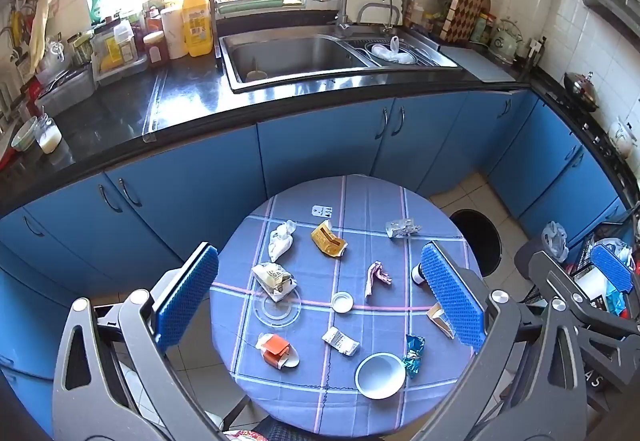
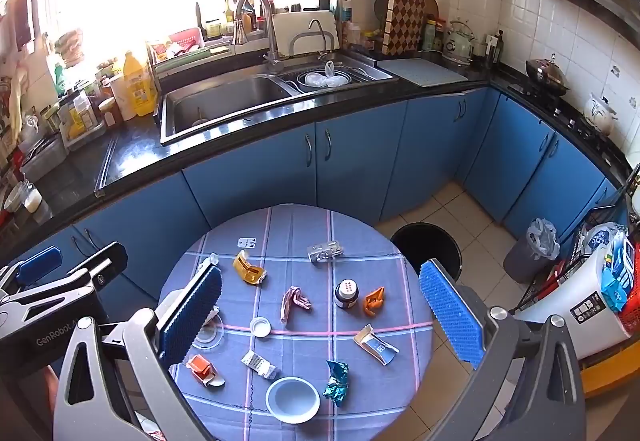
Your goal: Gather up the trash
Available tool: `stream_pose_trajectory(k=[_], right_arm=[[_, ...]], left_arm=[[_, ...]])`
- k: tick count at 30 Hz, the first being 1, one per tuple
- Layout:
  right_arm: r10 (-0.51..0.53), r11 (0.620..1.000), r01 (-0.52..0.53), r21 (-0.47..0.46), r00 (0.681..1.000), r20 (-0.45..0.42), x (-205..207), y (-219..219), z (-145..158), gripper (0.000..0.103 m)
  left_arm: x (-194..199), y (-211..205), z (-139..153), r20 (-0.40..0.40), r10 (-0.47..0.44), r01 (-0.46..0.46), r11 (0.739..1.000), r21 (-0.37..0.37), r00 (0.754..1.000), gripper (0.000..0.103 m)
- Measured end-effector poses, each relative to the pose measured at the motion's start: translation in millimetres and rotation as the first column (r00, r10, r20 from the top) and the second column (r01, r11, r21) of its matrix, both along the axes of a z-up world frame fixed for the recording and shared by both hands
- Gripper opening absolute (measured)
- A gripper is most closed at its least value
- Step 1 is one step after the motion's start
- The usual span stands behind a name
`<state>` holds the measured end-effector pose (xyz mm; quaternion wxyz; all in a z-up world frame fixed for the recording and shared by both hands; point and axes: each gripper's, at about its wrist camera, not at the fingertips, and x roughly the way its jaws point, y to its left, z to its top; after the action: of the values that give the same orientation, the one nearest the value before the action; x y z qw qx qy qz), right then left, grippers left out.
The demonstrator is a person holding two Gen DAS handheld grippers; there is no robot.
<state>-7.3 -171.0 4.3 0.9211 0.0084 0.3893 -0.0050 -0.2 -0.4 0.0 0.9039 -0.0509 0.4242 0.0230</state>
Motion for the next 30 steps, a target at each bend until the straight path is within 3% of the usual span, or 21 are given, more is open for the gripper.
stream_pose_trajectory(k=[30], right_arm=[[0.0, 1.0, 0.0, -0.008, 1.0, 0.009, -1.4, 2.6, 3.9, 0.097]], left_arm=[[-3.8, 2.1, -0.4, 0.004, 0.004, -0.004, 1.0, -0.007, 1.0, 0.1]])
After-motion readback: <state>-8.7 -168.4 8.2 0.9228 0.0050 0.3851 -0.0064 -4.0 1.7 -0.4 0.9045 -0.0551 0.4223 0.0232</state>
